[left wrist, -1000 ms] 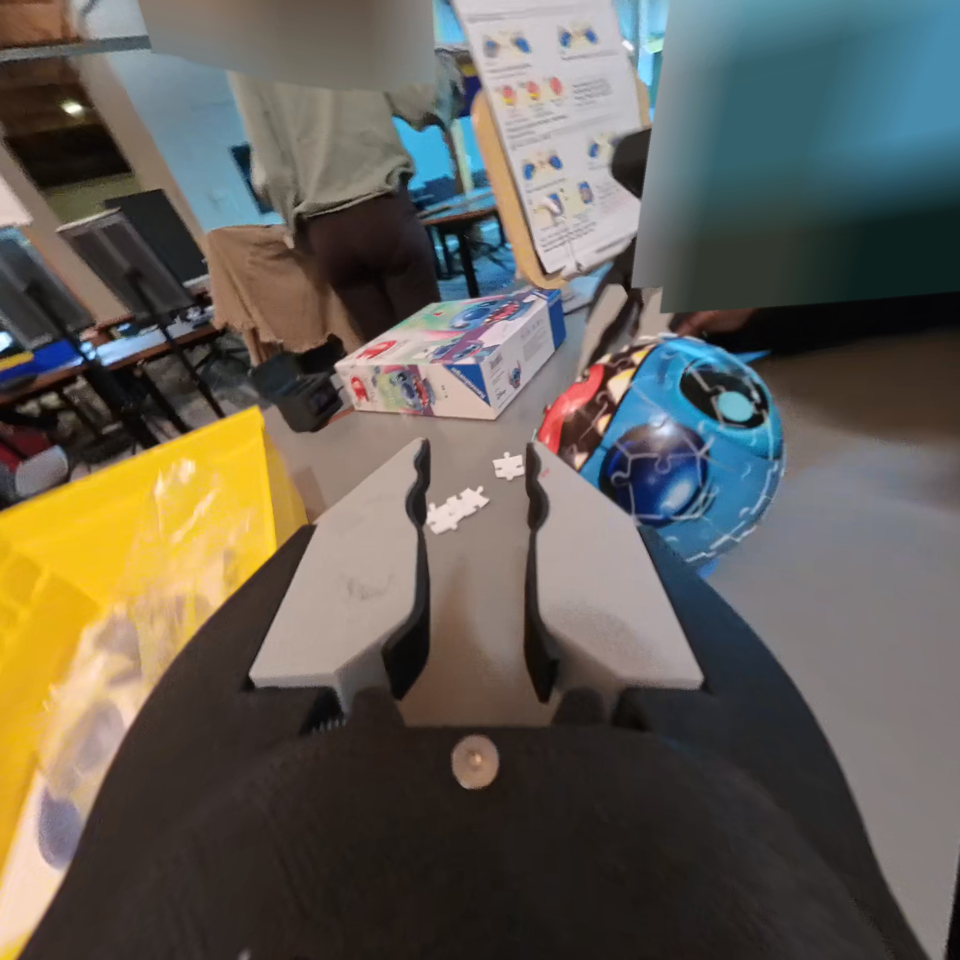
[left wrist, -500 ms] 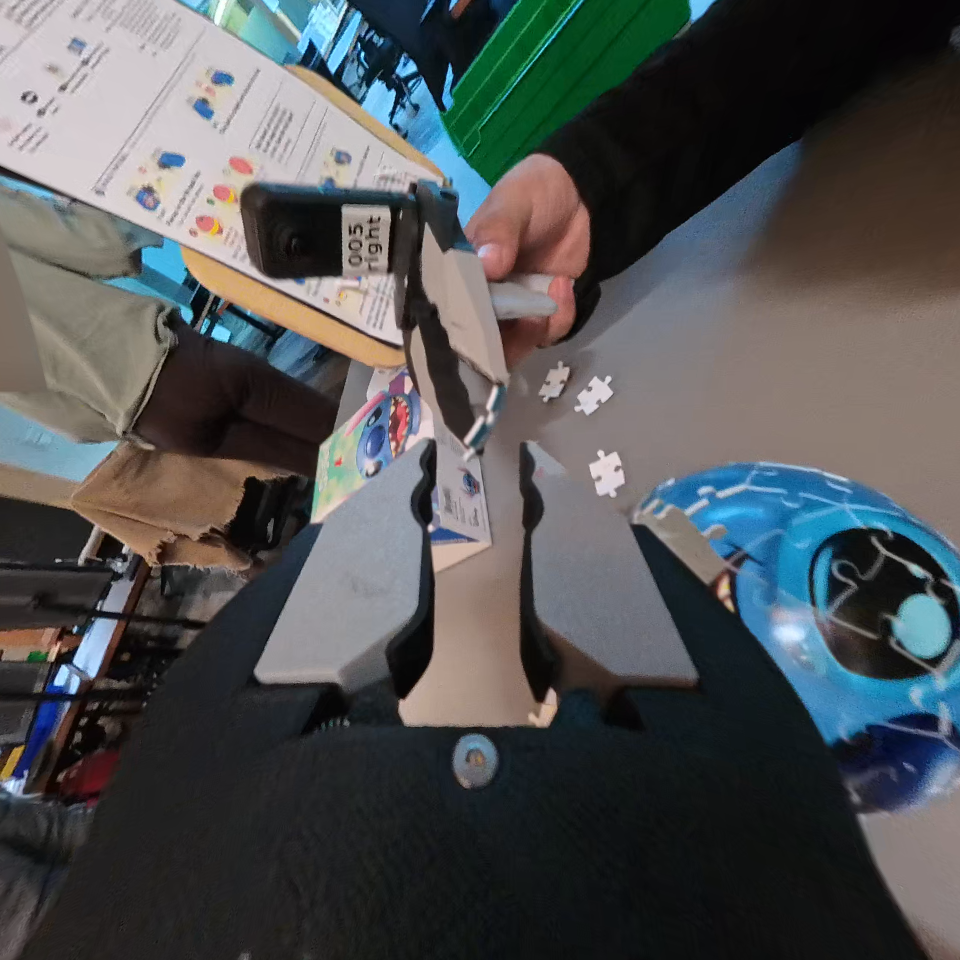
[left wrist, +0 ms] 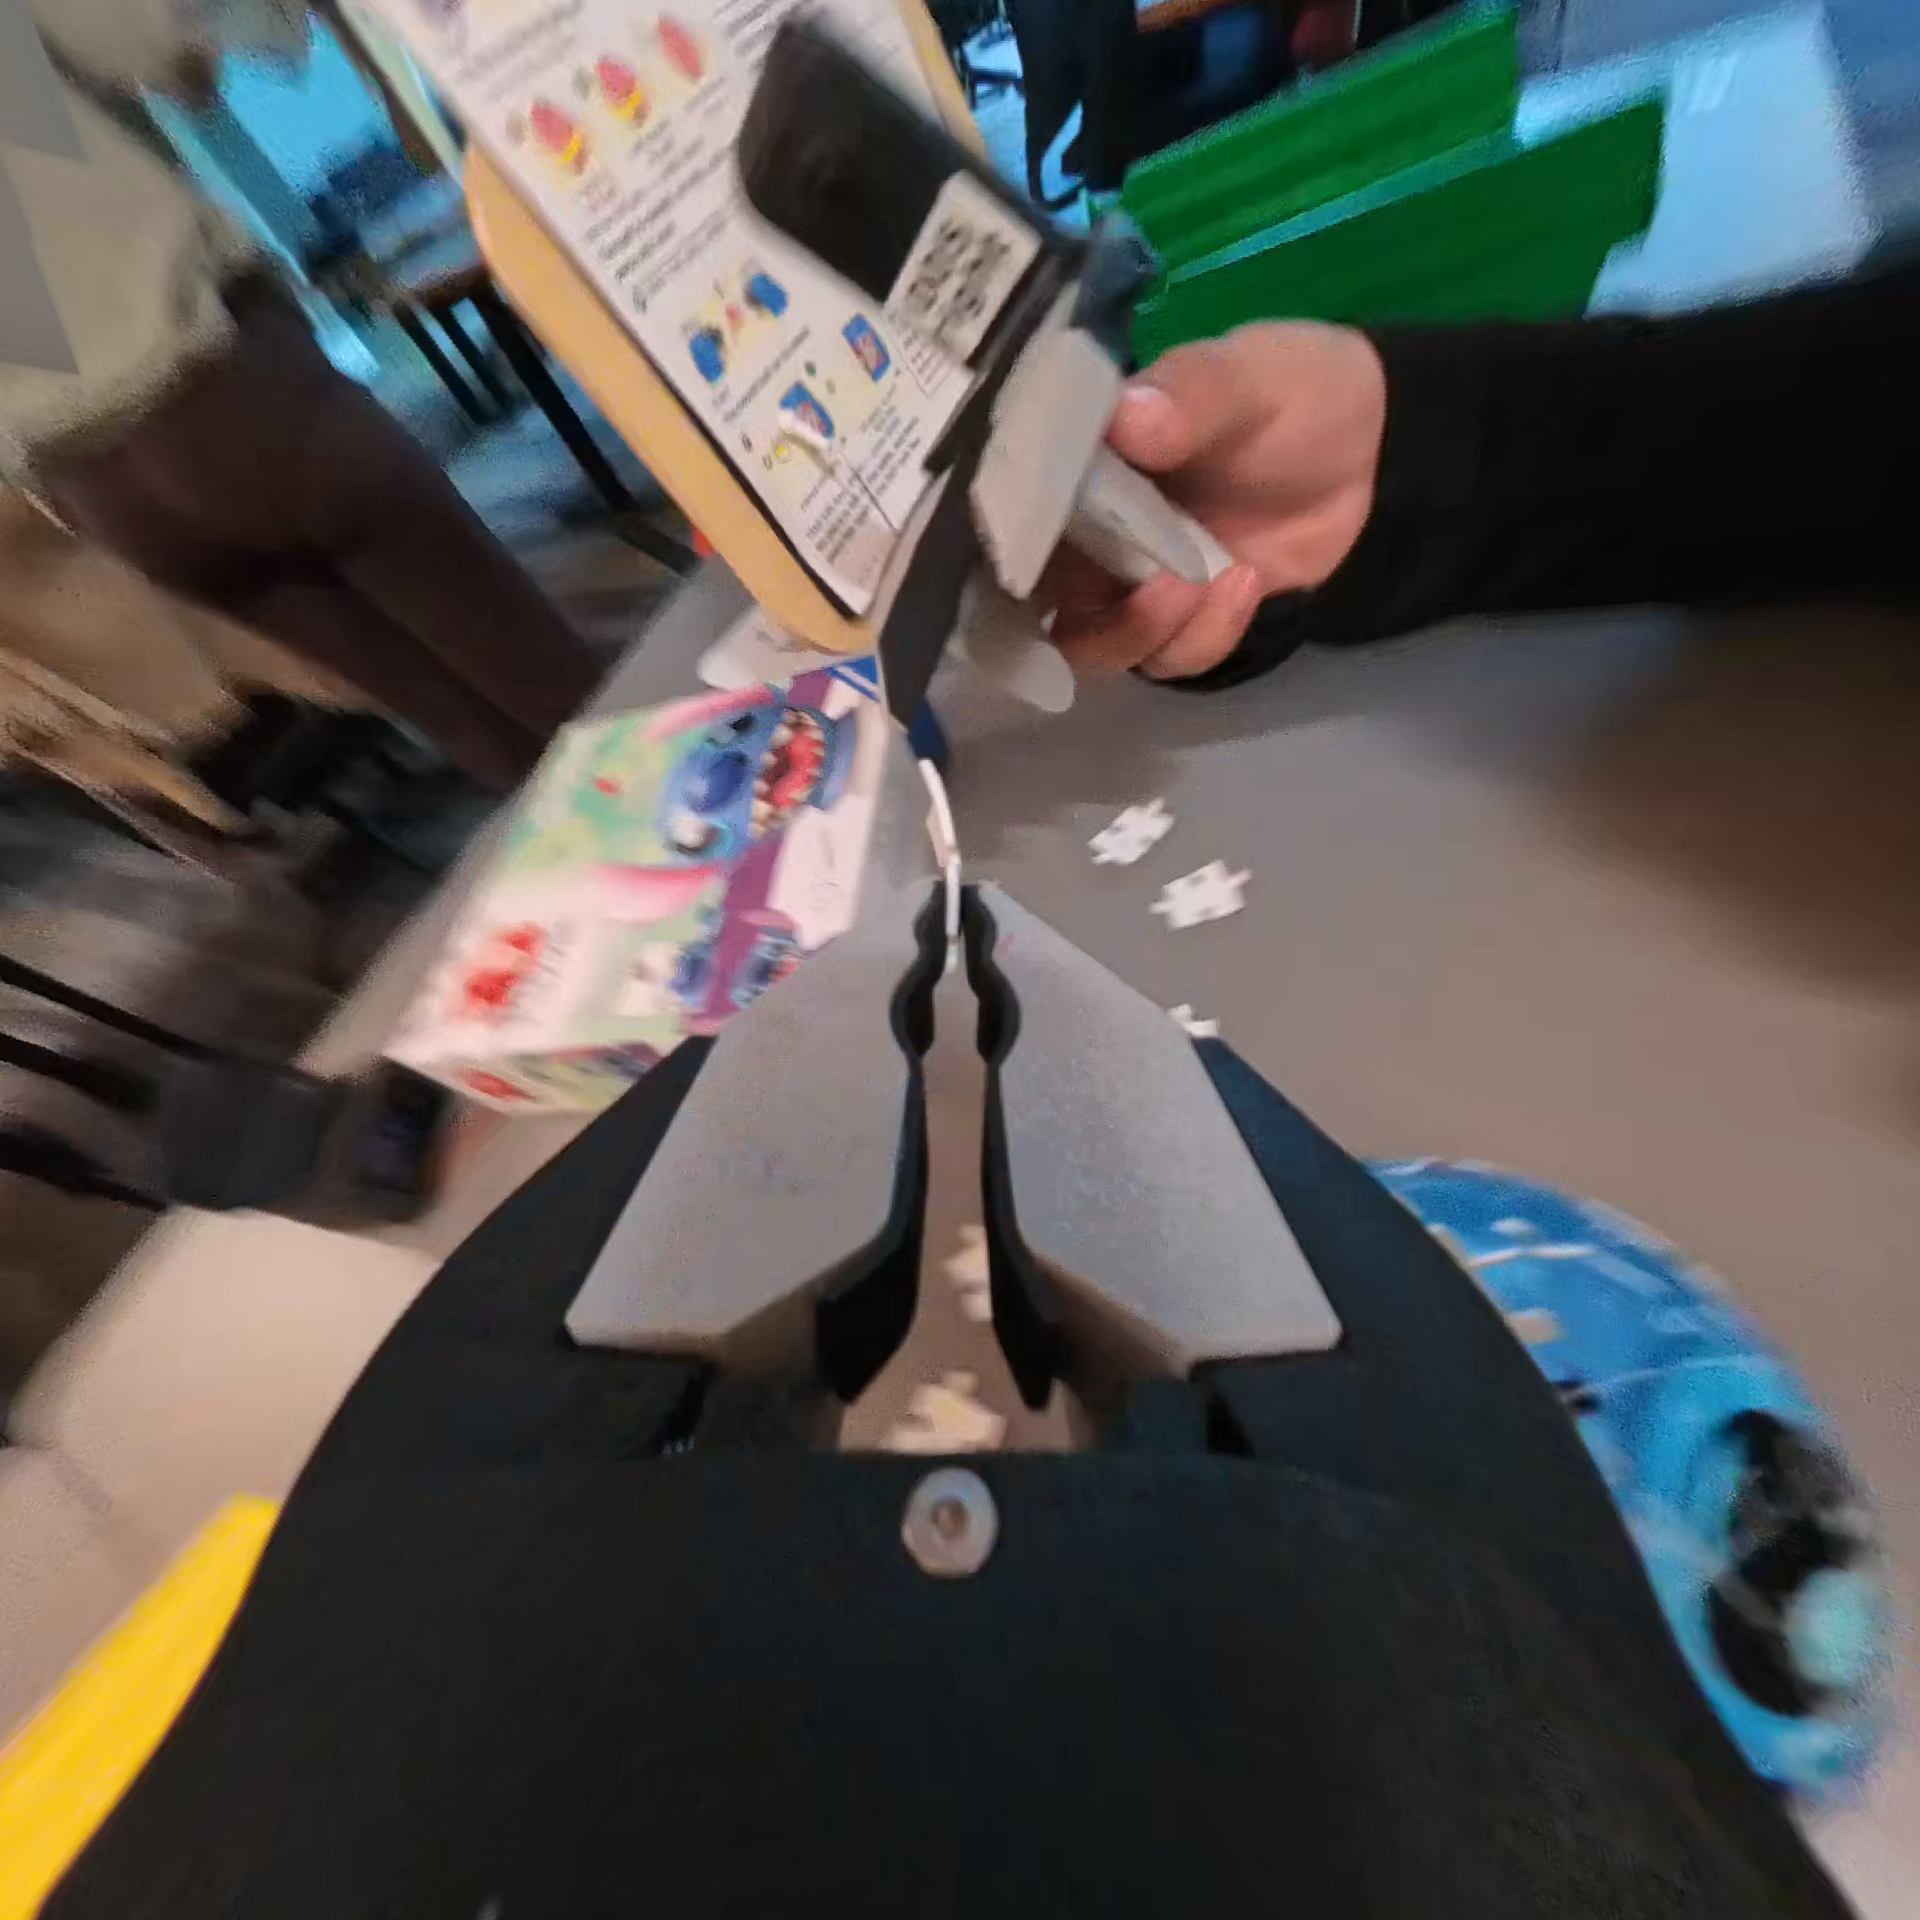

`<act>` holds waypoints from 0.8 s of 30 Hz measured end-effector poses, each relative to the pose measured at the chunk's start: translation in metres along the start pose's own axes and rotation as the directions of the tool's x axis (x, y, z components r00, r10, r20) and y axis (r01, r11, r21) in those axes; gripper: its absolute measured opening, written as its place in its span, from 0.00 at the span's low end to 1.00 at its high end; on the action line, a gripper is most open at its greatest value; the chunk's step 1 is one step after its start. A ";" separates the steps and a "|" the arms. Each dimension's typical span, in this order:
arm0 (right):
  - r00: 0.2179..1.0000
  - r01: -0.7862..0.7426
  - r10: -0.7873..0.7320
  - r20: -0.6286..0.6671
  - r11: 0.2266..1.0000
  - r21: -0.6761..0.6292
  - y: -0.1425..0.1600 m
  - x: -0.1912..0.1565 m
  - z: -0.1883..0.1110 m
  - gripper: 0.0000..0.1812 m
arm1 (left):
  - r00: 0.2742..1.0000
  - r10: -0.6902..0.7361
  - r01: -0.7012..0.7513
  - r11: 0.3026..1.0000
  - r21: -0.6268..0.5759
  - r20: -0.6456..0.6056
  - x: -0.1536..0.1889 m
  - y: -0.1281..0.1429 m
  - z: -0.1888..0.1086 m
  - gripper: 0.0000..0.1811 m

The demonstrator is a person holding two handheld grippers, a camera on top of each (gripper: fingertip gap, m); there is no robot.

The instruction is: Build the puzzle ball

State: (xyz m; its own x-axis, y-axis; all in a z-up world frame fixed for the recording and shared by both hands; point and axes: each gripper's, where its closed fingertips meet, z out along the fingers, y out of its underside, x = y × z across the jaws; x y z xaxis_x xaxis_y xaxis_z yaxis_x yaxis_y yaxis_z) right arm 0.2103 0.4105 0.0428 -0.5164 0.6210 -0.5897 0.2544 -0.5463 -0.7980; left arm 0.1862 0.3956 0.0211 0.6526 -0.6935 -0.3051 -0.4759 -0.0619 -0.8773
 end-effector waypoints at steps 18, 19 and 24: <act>0.897 0.404 -0.425 -0.120 0.900 -0.165 0.024 -0.011 0.049 0.06 | 0.513 -0.699 0.779 0.623 -0.072 -0.499 0.018 -0.012 -0.026 0.00; 0.901 0.402 -0.418 -0.113 0.905 -0.143 0.021 -0.013 0.050 0.04 | 0.520 -0.692 0.771 0.632 -0.072 -0.501 0.020 -0.013 -0.027 0.00; 0.926 0.359 -0.368 -0.077 0.926 -0.114 0.020 -0.021 0.052 0.00 | 0.610 -0.662 0.718 0.694 -0.050 -0.435 0.020 -0.013 -0.029 0.02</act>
State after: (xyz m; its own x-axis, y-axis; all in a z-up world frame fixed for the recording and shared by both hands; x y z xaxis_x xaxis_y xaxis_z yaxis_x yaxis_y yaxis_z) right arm 0.1839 0.3578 0.0460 -0.5092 0.8198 -0.2619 0.1433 -0.2193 -0.9651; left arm 0.1883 0.3620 0.0367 0.4571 -0.6944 0.5558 0.1084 -0.5767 -0.8097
